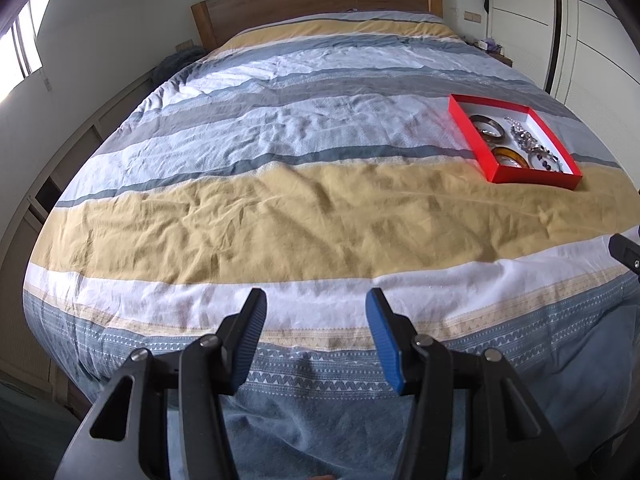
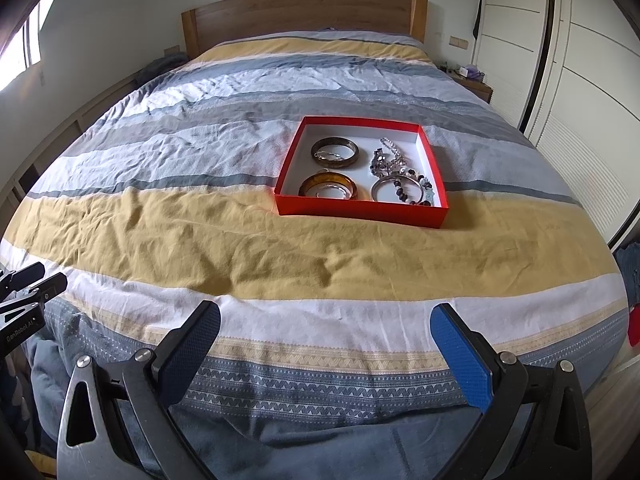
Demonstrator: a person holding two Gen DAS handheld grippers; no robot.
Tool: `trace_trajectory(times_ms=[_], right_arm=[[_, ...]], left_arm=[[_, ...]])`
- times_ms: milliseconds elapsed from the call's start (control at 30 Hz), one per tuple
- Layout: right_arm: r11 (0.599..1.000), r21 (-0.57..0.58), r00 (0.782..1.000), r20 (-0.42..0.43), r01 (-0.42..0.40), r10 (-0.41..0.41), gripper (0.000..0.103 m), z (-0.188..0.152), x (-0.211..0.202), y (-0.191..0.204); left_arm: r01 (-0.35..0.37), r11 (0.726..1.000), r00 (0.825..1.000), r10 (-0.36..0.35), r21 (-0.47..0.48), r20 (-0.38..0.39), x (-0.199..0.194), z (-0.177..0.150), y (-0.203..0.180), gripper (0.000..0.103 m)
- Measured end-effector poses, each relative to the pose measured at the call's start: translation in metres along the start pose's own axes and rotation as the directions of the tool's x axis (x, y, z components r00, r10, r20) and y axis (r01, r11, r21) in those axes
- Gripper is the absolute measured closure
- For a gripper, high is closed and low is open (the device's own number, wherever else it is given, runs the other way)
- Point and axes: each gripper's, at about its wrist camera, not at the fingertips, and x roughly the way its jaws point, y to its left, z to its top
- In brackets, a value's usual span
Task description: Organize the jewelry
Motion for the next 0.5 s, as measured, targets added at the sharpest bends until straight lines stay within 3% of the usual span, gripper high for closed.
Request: trace_trajectory(times_ms=[500], right_arm=[[1.000,-0.017,1.000,-0.018,0.010,-0.010,0.000,-0.0015,0.0011,0.0052]], left_arm=[[0.026,1.000,1.000,-0.026,0.000,0.016,-0.0026,-0.0028,-0.0054,0.053]])
